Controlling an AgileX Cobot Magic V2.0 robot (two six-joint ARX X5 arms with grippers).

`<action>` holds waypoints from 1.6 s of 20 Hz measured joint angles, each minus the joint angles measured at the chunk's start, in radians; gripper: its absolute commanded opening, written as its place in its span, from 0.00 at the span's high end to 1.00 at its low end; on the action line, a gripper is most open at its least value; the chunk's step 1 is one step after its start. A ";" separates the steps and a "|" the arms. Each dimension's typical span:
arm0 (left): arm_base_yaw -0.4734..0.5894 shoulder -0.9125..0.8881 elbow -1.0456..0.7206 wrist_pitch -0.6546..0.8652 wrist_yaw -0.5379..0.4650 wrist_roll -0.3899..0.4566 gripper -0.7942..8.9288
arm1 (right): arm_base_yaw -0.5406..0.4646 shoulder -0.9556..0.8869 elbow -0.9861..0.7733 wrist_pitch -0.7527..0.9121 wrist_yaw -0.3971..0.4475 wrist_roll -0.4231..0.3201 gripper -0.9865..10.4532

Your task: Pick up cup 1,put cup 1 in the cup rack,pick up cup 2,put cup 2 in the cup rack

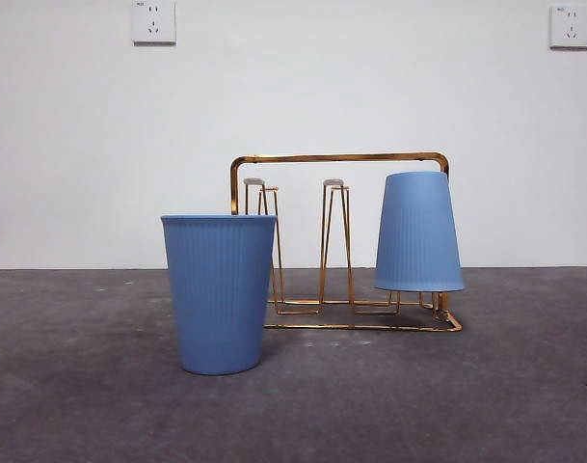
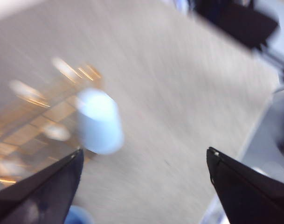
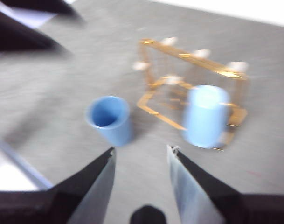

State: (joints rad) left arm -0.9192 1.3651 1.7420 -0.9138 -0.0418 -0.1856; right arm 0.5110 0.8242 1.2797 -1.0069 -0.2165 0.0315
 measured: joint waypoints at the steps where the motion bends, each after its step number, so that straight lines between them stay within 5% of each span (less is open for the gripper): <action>1: 0.000 -0.063 0.002 -0.024 -0.034 0.006 0.47 | 0.000 0.048 0.000 0.035 -0.045 0.011 0.74; 8: 0.000 -0.343 0.004 -0.286 -0.250 0.021 0.47 | 0.061 0.459 0.000 0.283 -0.162 0.097 0.58; 9: 0.000 -0.413 0.004 -0.374 -0.317 0.022 0.47 | 0.176 0.706 0.011 0.346 -0.035 0.116 0.58; 10: 0.000 -0.421 0.004 -0.389 -0.321 0.022 0.47 | 0.197 0.757 0.029 0.341 0.003 0.116 0.58; 18: 0.000 -0.431 0.004 -0.406 -0.322 0.028 0.47 | 0.248 1.009 0.247 0.238 0.113 0.116 0.59; 24: 0.000 -0.431 0.004 -0.406 -0.322 0.036 0.47 | 0.248 1.095 0.250 0.217 0.112 0.118 0.92; 32: 0.000 -0.425 -0.043 -0.316 -0.278 0.036 0.47 | 0.248 0.998 0.249 0.218 0.093 0.059 0.93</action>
State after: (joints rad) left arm -0.9195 0.9405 1.6989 -1.2301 -0.3202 -0.1493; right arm 0.7589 1.8225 1.5288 -0.7891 -0.1230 0.0902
